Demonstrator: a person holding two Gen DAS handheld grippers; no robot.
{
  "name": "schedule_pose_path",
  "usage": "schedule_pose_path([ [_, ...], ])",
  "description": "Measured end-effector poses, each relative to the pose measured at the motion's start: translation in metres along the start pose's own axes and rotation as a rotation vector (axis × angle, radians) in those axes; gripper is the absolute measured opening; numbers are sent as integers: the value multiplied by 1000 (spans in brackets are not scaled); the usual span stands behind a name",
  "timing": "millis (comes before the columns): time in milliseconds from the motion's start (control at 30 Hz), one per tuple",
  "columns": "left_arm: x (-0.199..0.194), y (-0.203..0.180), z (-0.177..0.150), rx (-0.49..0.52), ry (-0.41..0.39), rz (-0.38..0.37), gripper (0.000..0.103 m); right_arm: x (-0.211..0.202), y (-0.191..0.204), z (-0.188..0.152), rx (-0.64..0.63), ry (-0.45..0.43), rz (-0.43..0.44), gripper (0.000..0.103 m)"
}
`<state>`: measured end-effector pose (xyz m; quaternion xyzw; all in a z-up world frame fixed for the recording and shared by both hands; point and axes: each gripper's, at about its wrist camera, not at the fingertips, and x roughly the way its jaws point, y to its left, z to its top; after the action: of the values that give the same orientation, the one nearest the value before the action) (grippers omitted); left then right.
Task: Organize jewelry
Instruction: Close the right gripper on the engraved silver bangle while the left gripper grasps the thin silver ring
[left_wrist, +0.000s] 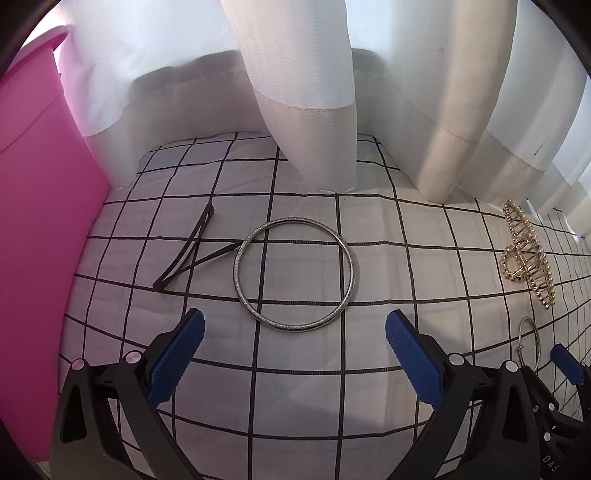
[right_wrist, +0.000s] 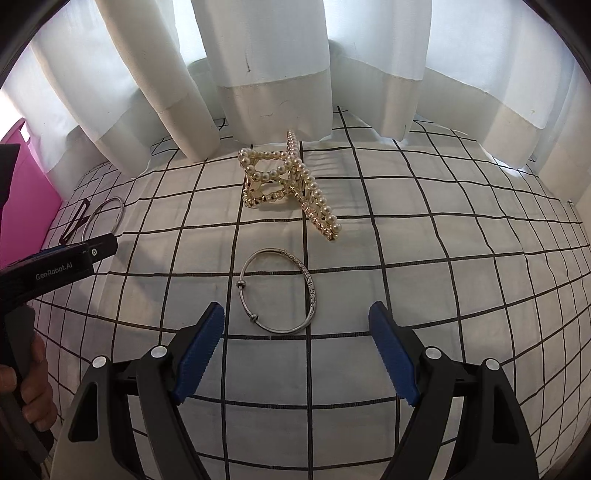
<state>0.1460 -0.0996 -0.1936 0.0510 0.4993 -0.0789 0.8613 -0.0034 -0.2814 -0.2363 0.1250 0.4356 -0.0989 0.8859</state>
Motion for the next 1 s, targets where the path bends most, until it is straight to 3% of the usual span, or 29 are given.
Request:
schedule_pose_path([
  [400,14,2,9,-33,-18,5,97,5,10,1,-60,-20,-45,77],
  [867,22,-2,18,-57,-73,25,97,14,16,3,-77,-59,-45,86],
  [1000,19,-5,13,-45,-75,14,90,14,17,2,-83,-65,-38,86],
])
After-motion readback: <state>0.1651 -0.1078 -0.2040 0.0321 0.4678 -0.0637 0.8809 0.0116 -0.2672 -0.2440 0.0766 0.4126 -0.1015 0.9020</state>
